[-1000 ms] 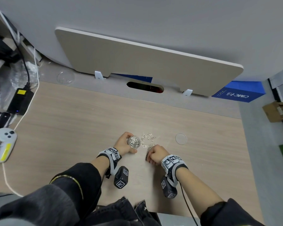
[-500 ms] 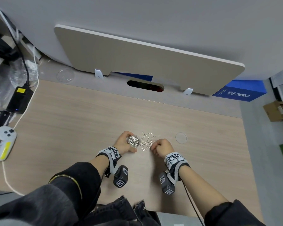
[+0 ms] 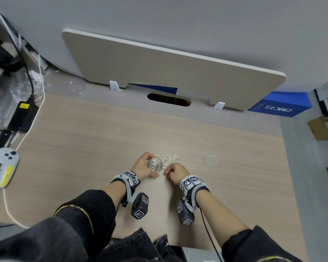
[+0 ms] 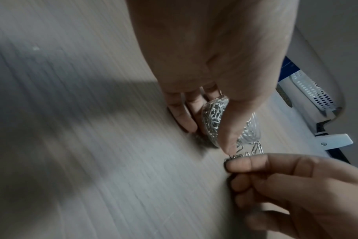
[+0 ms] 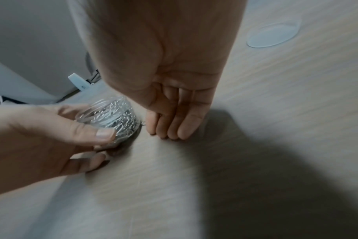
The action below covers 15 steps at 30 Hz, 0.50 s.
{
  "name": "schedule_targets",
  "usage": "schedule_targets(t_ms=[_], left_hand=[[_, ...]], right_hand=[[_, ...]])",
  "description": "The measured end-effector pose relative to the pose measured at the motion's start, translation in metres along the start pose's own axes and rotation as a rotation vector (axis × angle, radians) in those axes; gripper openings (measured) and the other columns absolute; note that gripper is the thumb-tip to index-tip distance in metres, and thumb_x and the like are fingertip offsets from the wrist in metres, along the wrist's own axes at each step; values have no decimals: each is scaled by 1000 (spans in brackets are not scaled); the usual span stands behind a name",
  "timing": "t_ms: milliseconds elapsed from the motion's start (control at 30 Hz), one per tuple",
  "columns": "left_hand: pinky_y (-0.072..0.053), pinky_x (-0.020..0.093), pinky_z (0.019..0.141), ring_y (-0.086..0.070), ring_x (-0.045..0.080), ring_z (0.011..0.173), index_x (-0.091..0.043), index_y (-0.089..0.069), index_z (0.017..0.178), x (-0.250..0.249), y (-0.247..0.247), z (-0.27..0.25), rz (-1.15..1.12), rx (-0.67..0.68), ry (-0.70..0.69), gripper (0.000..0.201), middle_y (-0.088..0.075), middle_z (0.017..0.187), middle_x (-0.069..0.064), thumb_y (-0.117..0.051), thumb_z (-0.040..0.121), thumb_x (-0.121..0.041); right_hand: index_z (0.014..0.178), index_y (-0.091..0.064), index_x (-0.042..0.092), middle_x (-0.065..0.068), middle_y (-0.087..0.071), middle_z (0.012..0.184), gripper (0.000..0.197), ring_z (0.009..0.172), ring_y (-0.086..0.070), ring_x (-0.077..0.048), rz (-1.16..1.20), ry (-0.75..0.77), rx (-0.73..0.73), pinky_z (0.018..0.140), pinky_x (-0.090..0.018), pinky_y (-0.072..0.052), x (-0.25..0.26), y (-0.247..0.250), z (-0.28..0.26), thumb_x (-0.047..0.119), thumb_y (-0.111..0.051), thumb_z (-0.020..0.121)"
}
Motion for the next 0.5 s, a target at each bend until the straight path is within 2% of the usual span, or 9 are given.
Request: schedule_targets(t_ms=[100, 167, 200, 267, 333, 500], left_hand=[[-46, 23, 68, -54, 13, 81, -18, -47, 96, -2, -1, -1, -34, 11, 11, 67, -53, 100, 5, -76, 38, -2], [-46, 22, 69, -54, 13, 82, -21, -48, 94, -2, 0, -2, -34, 8, 8, 66, -53, 100, 3, -76, 38, -2], [-46, 23, 71, -55, 14, 83, -23, -48, 93, -2, 0, -2, -28, 5, 5, 65, -54, 100, 4, -77, 38, -3], [-46, 22, 73, -55, 14, 85, -24, -48, 93, -1, 1, -2, -14, 8, 2, 65, -54, 101, 4, -80, 40, -1], [-45, 19, 72, -54, 11, 84, -20, -48, 96, -1, 1, -1, -10, 15, 9, 66, -53, 102, 4, -81, 47, 10], [-46, 11, 67, -53, 8, 81, -10, -46, 104, -2, 2, -1, 2, 18, 16, 65, -53, 97, 1, -77, 55, 18]], right_hand=[[66, -58, 29, 1, -63, 83, 39, 77, -56, -19, 45, -3, -114, 68, -28, -49, -2, 10, 5, -2, -37, 73], [66, -59, 29, -1, -65, 82, 37, 76, -58, -21, 94, -36, -193, 79, -34, -54, -8, 18, 8, -1, -38, 75], [66, -60, 27, -3, -67, 81, 35, 74, -60, -23, 116, -63, -237, 81, -38, -56, -13, 23, 8, 0, -40, 76], [72, -65, 20, -9, -71, 83, 25, 77, -66, -30, 133, -137, -331, 79, -42, -57, -24, 32, 8, 6, -44, 78], [74, -63, 13, -16, -72, 85, 17, 78, -68, -35, 125, -228, -392, 74, -42, -58, -34, 40, 1, 13, -47, 79], [74, -62, 4, -20, -71, 82, 14, 76, -70, -37, 209, -379, -330, 71, -44, -60, -35, 30, -4, 14, -53, 70]])
Point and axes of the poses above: each hand's wrist, its own z-axis towards the middle knuckle, its own y-axis out of the back of the hand, x = y × z, the point moved 2 cm from there along z, towards the middle knuckle
